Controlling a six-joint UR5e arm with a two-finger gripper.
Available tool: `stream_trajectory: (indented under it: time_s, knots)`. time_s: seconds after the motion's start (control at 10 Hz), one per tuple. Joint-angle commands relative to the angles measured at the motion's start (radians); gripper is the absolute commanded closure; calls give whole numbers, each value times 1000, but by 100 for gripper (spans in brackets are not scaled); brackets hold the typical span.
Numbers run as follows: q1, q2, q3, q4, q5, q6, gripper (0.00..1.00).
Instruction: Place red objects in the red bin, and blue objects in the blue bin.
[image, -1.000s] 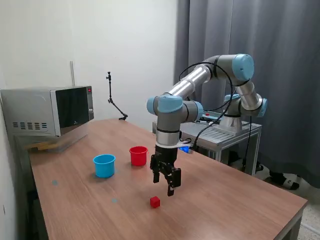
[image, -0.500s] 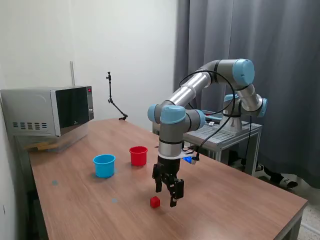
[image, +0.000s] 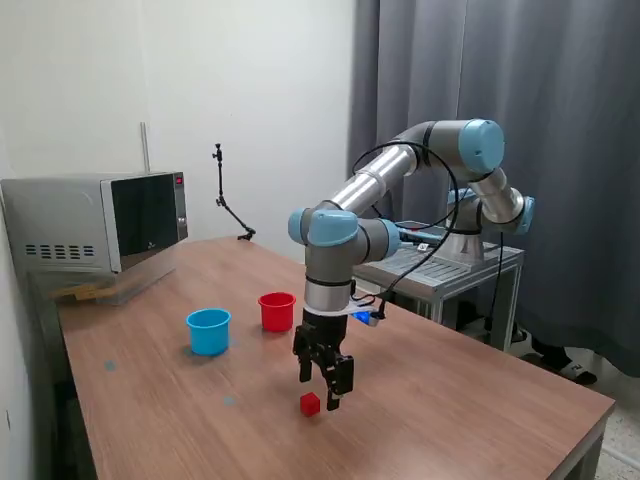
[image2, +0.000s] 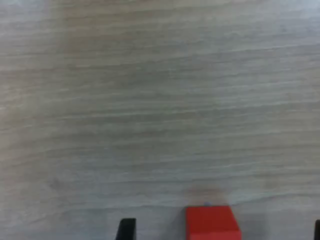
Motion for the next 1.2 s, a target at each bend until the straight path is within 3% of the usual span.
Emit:
stream_trajectory:
  time_s: [0.0, 1.1]
  knots:
    - [-9, 0, 0, -8, 0, -13, 0]
    - [-5, 32, -32, -11, 3, -39, 0]
